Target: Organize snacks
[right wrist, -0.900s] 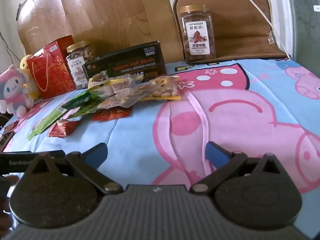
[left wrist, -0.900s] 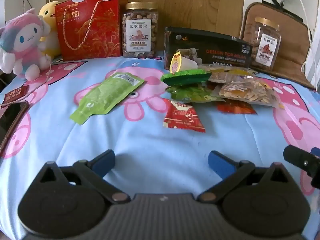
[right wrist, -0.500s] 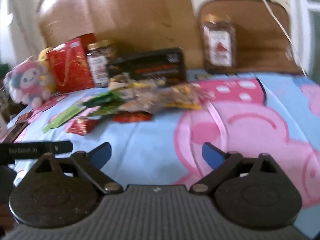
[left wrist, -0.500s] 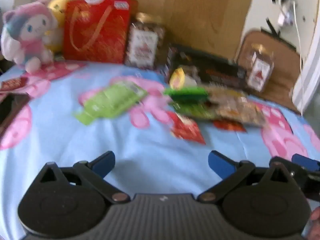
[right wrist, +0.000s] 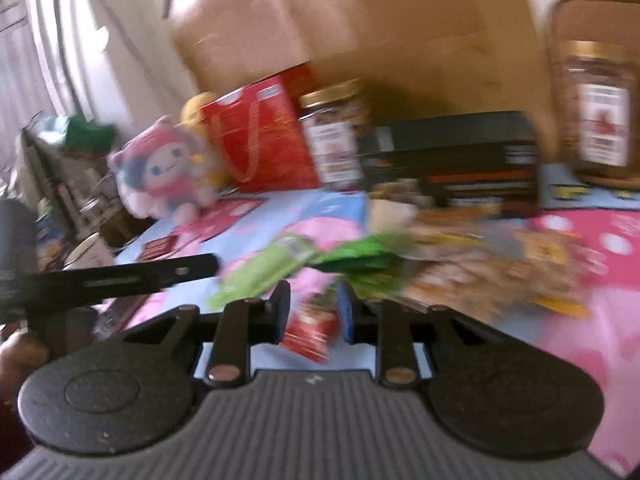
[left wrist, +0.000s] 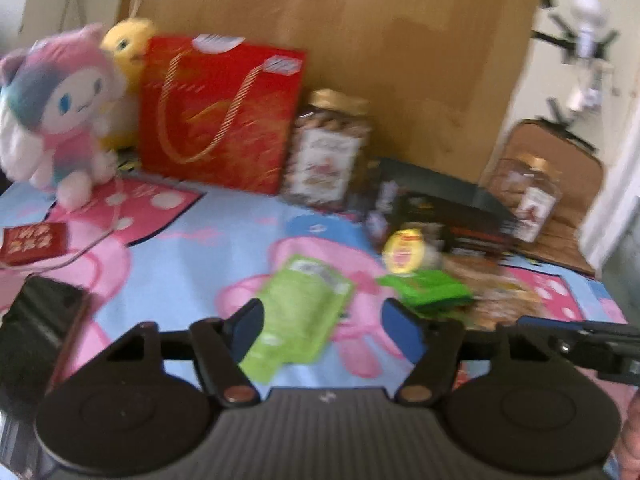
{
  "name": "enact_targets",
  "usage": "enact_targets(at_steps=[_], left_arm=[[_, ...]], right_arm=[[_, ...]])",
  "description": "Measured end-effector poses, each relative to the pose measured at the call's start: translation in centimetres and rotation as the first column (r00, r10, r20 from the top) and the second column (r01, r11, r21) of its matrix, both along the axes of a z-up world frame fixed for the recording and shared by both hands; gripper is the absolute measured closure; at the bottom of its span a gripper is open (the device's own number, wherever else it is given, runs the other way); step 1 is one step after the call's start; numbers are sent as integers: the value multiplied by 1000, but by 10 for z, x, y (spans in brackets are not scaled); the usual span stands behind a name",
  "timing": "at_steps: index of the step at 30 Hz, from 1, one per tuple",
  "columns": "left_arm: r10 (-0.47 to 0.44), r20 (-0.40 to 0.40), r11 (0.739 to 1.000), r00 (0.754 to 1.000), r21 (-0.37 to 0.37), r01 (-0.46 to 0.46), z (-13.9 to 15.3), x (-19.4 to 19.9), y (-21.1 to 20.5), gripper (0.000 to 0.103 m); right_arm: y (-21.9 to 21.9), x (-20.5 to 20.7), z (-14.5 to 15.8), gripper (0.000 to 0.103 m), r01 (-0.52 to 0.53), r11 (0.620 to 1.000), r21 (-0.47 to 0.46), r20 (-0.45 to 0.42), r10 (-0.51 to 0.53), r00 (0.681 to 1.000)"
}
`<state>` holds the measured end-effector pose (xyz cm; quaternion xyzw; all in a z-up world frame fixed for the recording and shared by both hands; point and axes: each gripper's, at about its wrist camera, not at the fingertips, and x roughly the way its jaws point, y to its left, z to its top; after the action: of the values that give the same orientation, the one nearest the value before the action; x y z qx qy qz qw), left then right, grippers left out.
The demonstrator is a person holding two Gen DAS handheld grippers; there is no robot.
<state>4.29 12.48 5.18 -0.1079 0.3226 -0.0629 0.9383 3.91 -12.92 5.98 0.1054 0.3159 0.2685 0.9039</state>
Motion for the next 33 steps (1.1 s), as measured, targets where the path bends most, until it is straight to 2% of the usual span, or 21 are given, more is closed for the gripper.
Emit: enact_targets(at_steps=[2, 4, 7, 9, 12, 16, 19, 21, 23, 27, 31, 33], left_arm=[[31, -69, 999, 997, -39, -34, -8, 13, 16, 51], [29, -108, 997, 994, -70, -36, -17, 18, 23, 52], [30, -127, 996, 991, -82, -41, -30, 17, 26, 52], [35, -156, 991, 987, -125, -55, -36, 22, 31, 52], [36, -147, 991, 988, -119, -53, -37, 25, 30, 52], [31, -131, 995, 991, -85, -42, -38, 26, 22, 52], [28, -101, 999, 994, -23, -31, -40, 24, 13, 53], [28, -84, 999, 996, 31, -25, -41, 21, 5, 53], [27, -67, 998, 997, 51, -24, -41, 17, 2, 51], [-42, -27, 997, 999, -60, 41, -37, 1, 5, 48], [-124, -7, 987, 992, -103, 123, -34, -19, -6, 50], [-187, -2, 972, 982, -143, 185, -34, -30, -15, 50]], right_arm=[[19, 22, 1, 75, -62, 998, 10, -41, 63, 997], [38, 57, 2, 75, -114, 993, 11, -83, 115, 990], [54, 100, -2, 72, -127, 992, -22, -106, 124, 987], [67, 133, -13, 72, -143, 989, -22, -171, 137, 976], [79, 165, -32, 71, -169, 985, -46, -232, 154, 960], [93, 182, -50, 69, -240, 970, -49, -297, 215, 930], [97, 174, -53, 68, -293, 956, -12, -319, 274, 907], [91, 166, -49, 69, -273, 962, -10, -335, 255, 907], [77, 153, -42, 71, -270, 963, 21, -332, 261, 906], [45, 109, -20, 72, -261, 964, 42, -267, 263, 927], [12, 57, -19, 73, -217, 970, 105, -280, 239, 930], [-2, 29, -18, 73, -181, 979, 95, -243, 199, 949]])
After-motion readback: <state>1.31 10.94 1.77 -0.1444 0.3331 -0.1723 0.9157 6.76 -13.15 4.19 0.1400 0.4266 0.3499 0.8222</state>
